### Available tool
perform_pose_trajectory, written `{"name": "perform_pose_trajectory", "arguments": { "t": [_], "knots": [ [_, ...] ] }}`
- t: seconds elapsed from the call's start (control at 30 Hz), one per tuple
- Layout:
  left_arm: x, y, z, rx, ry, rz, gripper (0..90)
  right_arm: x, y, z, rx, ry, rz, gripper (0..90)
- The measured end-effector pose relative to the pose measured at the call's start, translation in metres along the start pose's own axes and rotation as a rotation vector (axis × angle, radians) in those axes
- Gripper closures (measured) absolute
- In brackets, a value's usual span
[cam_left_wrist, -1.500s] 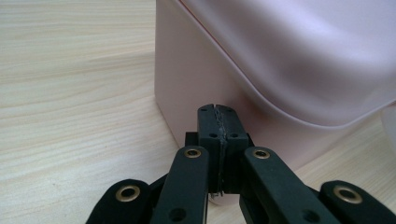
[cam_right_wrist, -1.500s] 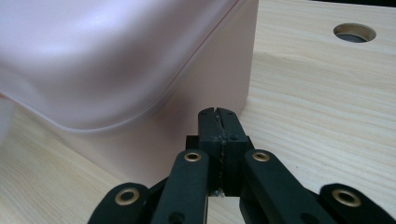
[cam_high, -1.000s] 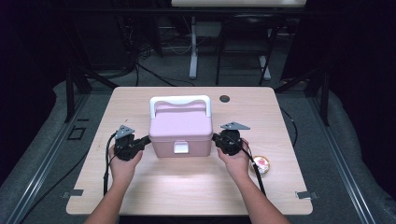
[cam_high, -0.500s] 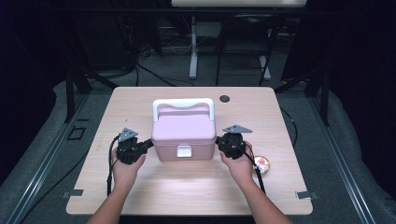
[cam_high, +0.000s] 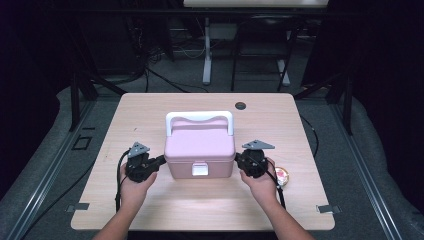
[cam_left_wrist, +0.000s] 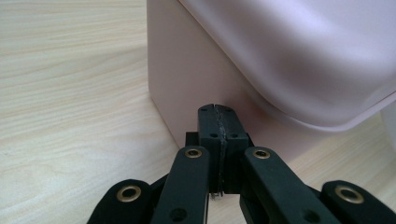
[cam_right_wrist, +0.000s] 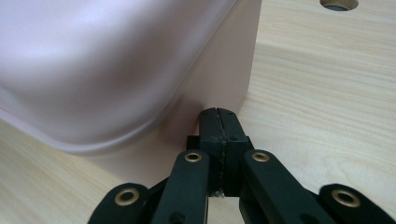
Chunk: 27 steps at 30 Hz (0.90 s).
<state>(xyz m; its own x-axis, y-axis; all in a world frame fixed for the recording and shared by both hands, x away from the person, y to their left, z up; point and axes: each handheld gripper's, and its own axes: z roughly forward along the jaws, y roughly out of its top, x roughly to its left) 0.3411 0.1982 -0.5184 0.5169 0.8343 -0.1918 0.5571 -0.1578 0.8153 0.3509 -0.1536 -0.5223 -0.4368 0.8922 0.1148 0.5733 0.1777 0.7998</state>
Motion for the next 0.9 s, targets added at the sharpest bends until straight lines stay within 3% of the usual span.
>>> {"name": "perform_pose_trajectory", "arguments": {
  "t": [0.37, 0.9],
  "knots": [
    [-0.017, -0.011, -0.013, 0.02, -0.034, 0.059, 90.0, 0.002, -0.017, -0.023, 0.008, 0.013, -0.009, 90.0],
    [-0.031, -0.021, -0.025, 0.032, -0.059, 0.075, 90.0, 0.01, -0.036, -0.047, 0.006, 0.01, -0.034, 90.0]
  ]
}}
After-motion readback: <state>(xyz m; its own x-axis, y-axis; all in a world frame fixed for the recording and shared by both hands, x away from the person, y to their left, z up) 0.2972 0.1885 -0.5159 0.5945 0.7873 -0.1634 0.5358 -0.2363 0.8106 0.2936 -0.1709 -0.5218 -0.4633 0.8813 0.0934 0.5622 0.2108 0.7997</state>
